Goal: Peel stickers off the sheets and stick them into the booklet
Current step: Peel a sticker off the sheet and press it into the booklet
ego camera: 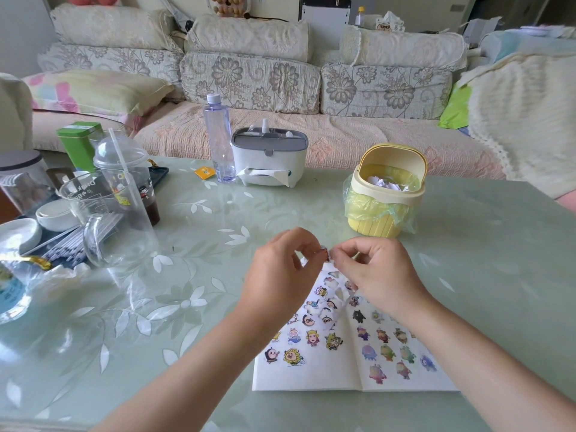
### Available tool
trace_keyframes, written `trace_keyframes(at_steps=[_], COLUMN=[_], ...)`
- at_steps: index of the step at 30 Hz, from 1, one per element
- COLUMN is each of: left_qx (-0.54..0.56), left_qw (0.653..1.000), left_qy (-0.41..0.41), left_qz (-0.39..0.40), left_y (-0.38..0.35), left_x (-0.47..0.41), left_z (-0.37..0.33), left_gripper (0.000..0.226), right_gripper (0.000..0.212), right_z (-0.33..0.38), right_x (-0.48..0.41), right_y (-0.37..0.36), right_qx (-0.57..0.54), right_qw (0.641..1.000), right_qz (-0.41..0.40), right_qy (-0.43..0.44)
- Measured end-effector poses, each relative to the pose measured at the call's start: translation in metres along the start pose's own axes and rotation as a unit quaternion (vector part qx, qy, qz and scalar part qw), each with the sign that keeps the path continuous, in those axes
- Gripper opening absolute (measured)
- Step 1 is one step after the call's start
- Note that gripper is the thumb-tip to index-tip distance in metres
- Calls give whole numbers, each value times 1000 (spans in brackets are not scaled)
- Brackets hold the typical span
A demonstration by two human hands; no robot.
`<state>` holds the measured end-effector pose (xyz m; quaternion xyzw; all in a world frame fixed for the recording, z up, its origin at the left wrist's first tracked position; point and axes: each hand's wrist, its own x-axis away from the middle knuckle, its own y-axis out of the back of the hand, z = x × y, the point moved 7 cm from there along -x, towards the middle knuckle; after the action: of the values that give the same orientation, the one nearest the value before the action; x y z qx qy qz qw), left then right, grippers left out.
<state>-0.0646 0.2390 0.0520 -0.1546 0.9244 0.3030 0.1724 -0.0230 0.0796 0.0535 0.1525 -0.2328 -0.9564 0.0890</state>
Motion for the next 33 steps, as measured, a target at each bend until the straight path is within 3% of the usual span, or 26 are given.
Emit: trace_keyframes(at_steps=[6,12,22,27,33], left_qx=[92,110,130,154,186], left_qw=[985,981,981,977,970], left_qy=[128,143,103,101,105], left_qz=[71,68,99,110,118], left_y=[-14,-17,-27,-30,-32], left_x=[0,0,-1,-2,-3], left_z=[14,18,12,13,11], left_gripper=[12,14,16,16,16], right_gripper=[17,16,18,7,9], right_z=[11,16,-8,-11,-17], right_x=[5,8,2,1,-3], right_y=[5,3,-1,-2,1], right_qx=[88,149,-14,-85,-102], right_qw=[991,976,999,995,993], right_qz=[-54,-57,1,9,10], right_qy=[88,150,-33,-56,-61])
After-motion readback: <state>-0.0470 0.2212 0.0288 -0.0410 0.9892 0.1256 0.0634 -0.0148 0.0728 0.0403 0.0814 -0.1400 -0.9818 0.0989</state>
